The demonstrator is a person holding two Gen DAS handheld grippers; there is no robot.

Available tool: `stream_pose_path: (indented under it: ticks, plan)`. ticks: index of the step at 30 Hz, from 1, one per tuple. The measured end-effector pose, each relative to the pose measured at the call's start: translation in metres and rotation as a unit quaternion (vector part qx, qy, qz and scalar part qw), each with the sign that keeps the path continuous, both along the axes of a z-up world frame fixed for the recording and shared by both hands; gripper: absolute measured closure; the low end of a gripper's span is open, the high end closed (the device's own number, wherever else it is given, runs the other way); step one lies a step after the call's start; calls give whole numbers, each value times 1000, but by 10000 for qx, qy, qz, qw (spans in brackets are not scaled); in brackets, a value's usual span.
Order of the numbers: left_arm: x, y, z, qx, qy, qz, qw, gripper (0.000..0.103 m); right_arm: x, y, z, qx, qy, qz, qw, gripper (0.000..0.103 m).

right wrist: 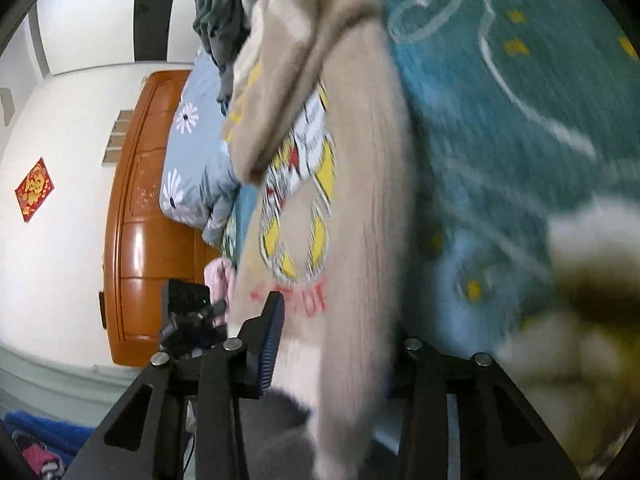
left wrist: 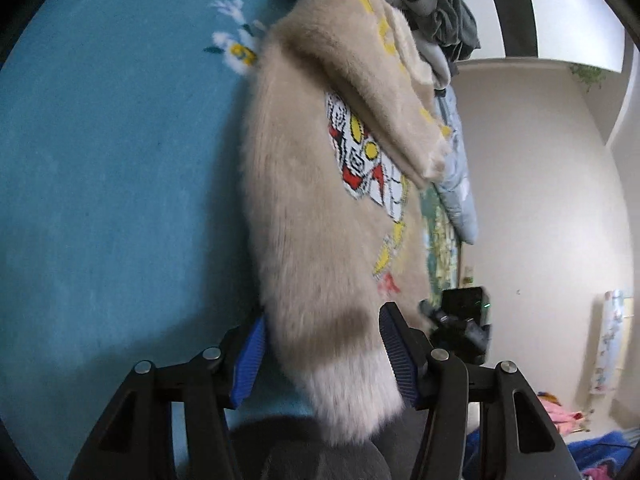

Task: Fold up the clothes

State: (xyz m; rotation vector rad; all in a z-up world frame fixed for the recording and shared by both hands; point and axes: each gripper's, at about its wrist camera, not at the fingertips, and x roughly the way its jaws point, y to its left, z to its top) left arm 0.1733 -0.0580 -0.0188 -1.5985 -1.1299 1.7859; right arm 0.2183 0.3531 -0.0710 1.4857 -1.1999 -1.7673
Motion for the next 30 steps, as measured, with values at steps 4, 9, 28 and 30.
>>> stream_pose_path:
  ticks: [4,9,28,30]
  plan:
    - [-1,7,16,401,266,144,9987,44,14,5,-1,-88,-120,-83,9999,69]
    - [-13,18,32,794,637,358,9942,44,8,6,14,-251,63,-183,9995,69]
    - [5,-7,-15,-537,-134,421,9976,44,-2,-3,16,172,-202,170,9995,69]
    - [8,-3,-12,-561,-58,250,9981,45,-2,-3,15,232,-278,163,9992,70]
